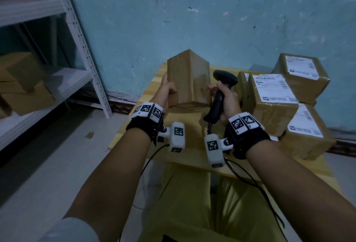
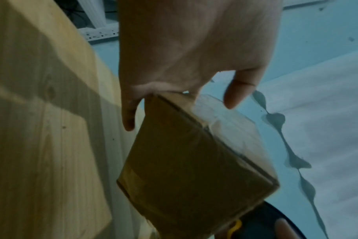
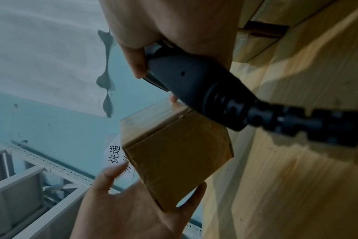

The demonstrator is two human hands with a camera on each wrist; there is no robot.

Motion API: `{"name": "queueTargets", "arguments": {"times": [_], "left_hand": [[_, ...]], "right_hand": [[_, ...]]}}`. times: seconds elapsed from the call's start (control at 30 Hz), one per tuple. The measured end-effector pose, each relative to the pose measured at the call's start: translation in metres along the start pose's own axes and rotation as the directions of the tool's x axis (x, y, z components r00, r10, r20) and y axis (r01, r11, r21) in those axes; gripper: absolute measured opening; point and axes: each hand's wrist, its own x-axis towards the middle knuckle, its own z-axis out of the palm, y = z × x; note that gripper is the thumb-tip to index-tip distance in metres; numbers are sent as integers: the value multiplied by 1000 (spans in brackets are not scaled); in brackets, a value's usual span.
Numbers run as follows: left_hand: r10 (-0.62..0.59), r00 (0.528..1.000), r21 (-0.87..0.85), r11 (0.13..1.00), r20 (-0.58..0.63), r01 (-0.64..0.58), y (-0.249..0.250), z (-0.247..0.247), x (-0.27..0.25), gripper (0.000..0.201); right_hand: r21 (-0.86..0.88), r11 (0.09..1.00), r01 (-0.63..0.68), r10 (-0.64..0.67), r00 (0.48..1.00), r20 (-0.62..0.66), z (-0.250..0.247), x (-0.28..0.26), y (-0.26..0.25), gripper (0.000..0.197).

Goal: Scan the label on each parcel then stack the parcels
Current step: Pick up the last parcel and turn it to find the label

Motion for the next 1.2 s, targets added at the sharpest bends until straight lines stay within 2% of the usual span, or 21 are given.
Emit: {"name": "queueTargets", "arguments": {"times": [0.03,0.13,0.23,0.3,0.37,0.43,0.5,0.6,0.77,0.93,0.97,1.07,1.13,1.2], "left_hand": [[-9,1000,40,999,-6,9,0,1,1,61],[-60,996,236,969,-63,73,1,5,2,97],[-53,990,285,954,-133,90,-2,4,5,94],[-69,988,257,961,-139,103,-4,2,6,90],[-135,983,212,964,-126,160,-10,-3,11,85],[-172,980,100,978,-98,182,-8,-3,4,59],[-198,978,-44,980,-64,195,-12,-3,4,47],[-189,979,-111,977,-76,180,-13,-1,4,49],[-267,962,-160,953,-54,255,-10,-2,4,64],[-291,956,-241,931,-43,273,-10,-4,3,59],[-284,958,-251,931,-38,266,-10,-4,3,52],[-275,961,-303,920,-45,249,-10,-7,3,34],[-260,962,-287,931,-87,226,-9,-8,2,34],[-197,969,-252,955,-147,156,-11,-8,6,46]], "right_hand": [[-3,1000,4,-4,1000,5,0,-1,0,10],[1,1000,22,-22,1000,3,3,-5,-2,13],[-27,999,33,-33,999,3,4,-6,-4,11],[-27,999,25,-25,1000,13,3,-6,-6,8],[-31,999,22,-21,1000,21,1,-5,-9,9],[-43,999,-9,10,1000,11,1,-2,-10,19],[-33,998,-56,56,998,7,1,-1,-9,27],[-11,993,-115,116,991,69,0,-6,-9,32],[47,991,-125,119,988,101,4,-13,-11,31],[73,991,-109,102,990,96,5,-5,-5,23],[74,992,-104,97,992,83,5,-4,-3,28],[70,995,-71,69,997,17,7,-5,0,59],[76,995,-66,66,998,-3,6,-4,2,72],[91,993,-72,71,997,12,5,-5,1,74]]}}
